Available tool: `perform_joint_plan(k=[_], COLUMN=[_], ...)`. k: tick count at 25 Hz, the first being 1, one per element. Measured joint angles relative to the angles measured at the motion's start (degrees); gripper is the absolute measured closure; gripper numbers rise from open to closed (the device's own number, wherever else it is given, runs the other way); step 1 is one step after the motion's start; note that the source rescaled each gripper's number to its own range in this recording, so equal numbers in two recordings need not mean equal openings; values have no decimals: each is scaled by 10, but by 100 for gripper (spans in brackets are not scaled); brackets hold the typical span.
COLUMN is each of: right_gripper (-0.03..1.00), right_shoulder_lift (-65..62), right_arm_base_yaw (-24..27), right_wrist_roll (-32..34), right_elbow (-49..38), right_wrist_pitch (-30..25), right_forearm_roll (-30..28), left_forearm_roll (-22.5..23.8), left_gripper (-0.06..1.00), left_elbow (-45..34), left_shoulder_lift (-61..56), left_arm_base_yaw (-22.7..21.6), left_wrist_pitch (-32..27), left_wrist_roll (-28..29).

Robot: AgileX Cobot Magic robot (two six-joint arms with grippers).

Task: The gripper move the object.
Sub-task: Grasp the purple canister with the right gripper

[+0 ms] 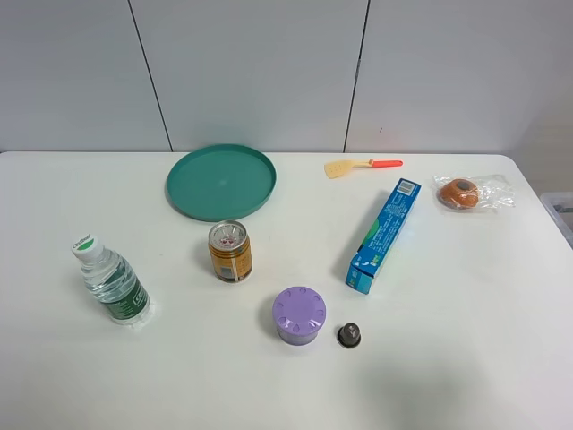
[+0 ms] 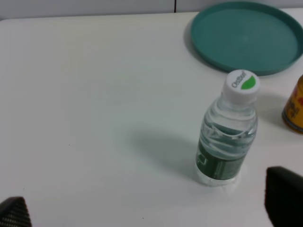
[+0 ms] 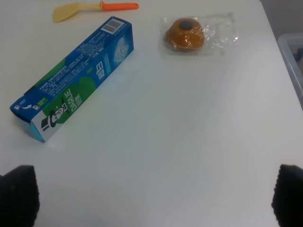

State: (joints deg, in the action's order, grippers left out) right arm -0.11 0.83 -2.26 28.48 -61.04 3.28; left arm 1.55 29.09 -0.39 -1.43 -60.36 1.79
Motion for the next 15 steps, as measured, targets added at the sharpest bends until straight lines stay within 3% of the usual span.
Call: perform_joint_plan(k=[15], right_gripper=[-3], right_shoulder_lift=[0], right_arm_base_yaw=[0], right_wrist_roll=[0], right_elbow=[0], right_wrist_pitch=[0], right_forearm_roll=[0], left_forearm_roll=[0], left_gripper=[-6], left_elbow=[0], left_shoulder_lift=[0], left_arm_base_yaw=[0], left_wrist_pitch=[0], left_wrist_roll=[0])
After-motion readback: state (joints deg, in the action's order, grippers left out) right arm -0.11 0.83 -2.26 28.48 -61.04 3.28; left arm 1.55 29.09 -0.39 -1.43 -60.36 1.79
